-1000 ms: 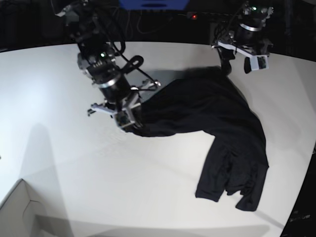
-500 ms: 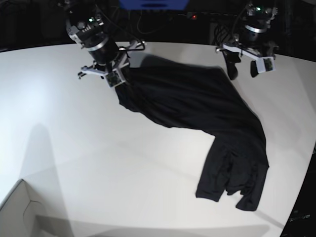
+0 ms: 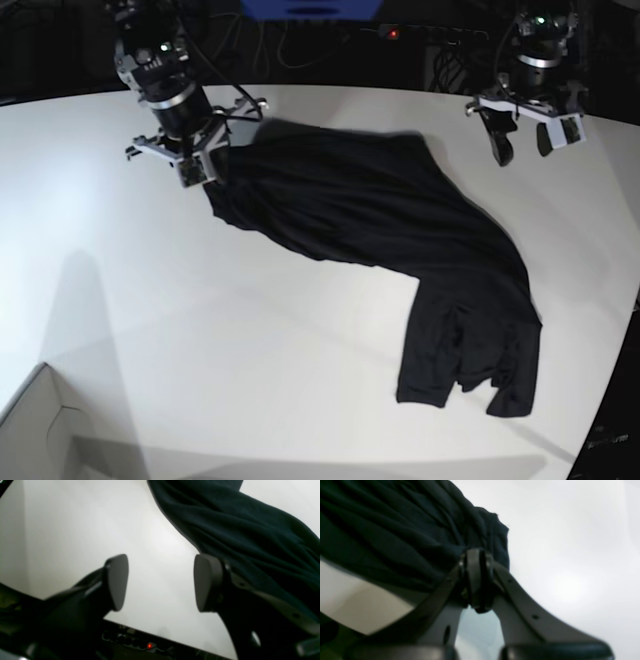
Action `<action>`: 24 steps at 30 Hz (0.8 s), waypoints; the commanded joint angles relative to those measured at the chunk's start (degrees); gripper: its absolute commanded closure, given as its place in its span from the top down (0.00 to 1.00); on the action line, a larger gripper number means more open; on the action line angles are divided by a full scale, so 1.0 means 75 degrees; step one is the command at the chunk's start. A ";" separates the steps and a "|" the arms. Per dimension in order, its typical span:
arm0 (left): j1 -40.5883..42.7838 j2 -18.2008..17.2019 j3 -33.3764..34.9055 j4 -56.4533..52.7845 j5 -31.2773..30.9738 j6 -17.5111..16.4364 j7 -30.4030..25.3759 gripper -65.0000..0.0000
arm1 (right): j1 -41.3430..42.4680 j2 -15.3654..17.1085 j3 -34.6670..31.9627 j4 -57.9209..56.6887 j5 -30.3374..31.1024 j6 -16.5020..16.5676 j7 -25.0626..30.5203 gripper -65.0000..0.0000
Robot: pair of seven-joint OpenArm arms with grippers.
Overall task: Layout the t-shirt on the table in an organized manner, then fold the t-shirt properly
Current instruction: 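Lift the grasped shirt edge with the right gripper and pull it back, then reach the left gripper down to the shirt's hem and grasp it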
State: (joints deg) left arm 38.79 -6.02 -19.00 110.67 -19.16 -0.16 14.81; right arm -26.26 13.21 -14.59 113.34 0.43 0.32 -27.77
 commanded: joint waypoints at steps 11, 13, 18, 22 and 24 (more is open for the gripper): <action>-0.1743 -0.0094 -0.0836 -0.0098 0.0005 0.0004 -0.0140 0.62 | -0.0478 0.0026 0.0005 0.0144 0.0031 -0.0001 0.0180 0.00; -0.2176 -0.0106 -0.0953 -0.0403 0.0005 0.0004 -0.0140 0.62 | -0.0525 0.0026 0.0005 0.0144 0.0031 -0.0001 0.0180 0.00; -0.3185 -0.0106 -0.1141 -0.1212 0.0064 -0.0007 -0.0140 0.62 | -0.0595 0.0073 0.0064 0.0132 0.0031 -0.0001 0.0180 0.00; -0.3935 -0.0481 -0.1141 -0.1950 0.0005 0.0016 -0.0140 0.62 | -0.0607 0.0061 0.0357 0.0120 0.0019 -0.0001 0.0168 0.00; -0.4345 -0.0528 -0.1141 -0.2349 0.0017 0.0028 -0.0140 0.62 | -0.0607 0.0049 0.0474 0.0120 0.0019 -0.0001 0.0168 0.00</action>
State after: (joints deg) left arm 6.50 -9.61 -27.66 91.77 -18.87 0.45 15.03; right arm -30.57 13.54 -10.98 113.34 0.62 0.32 -27.86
